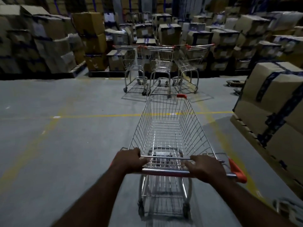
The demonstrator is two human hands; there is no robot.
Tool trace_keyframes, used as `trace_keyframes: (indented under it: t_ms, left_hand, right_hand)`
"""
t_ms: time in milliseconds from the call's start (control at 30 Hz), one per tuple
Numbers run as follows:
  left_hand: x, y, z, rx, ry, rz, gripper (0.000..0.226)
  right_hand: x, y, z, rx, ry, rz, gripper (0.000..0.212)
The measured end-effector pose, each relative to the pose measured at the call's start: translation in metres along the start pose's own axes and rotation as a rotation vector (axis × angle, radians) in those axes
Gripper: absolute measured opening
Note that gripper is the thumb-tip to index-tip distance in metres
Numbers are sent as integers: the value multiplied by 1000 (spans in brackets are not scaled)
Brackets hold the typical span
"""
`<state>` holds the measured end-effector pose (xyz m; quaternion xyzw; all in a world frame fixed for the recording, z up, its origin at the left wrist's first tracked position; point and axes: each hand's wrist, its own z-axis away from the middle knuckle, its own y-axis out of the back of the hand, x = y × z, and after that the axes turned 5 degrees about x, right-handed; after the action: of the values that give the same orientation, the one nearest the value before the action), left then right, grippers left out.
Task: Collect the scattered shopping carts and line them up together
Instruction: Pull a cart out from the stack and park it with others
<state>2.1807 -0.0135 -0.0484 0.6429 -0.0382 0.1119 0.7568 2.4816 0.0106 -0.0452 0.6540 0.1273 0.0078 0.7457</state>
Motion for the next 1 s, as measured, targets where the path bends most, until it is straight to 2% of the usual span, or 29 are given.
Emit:
trace_keyframes:
  t_ms: [100,233,400,700,1000]
  left_hand:
    - [2,-3,-16,24,-22,4,65]
    - [2,1,-34,70,-14,14,67]
    - [-3,9,-71,94,41,20,62]
    - [-41,28,-178,95,234,118,59]
    - [-82,57,-273,165,412,129,47]
  right_hand:
    - [8,5,-28,1,-17,13,67]
    - [3,18,-58,-5,-11,-14,82]
    - [-5,28,-113,-31,39,11,67]
    - [-37,39,-260,-26,165,8,69]
    - [-82,38,-409,-40,335,2,52]
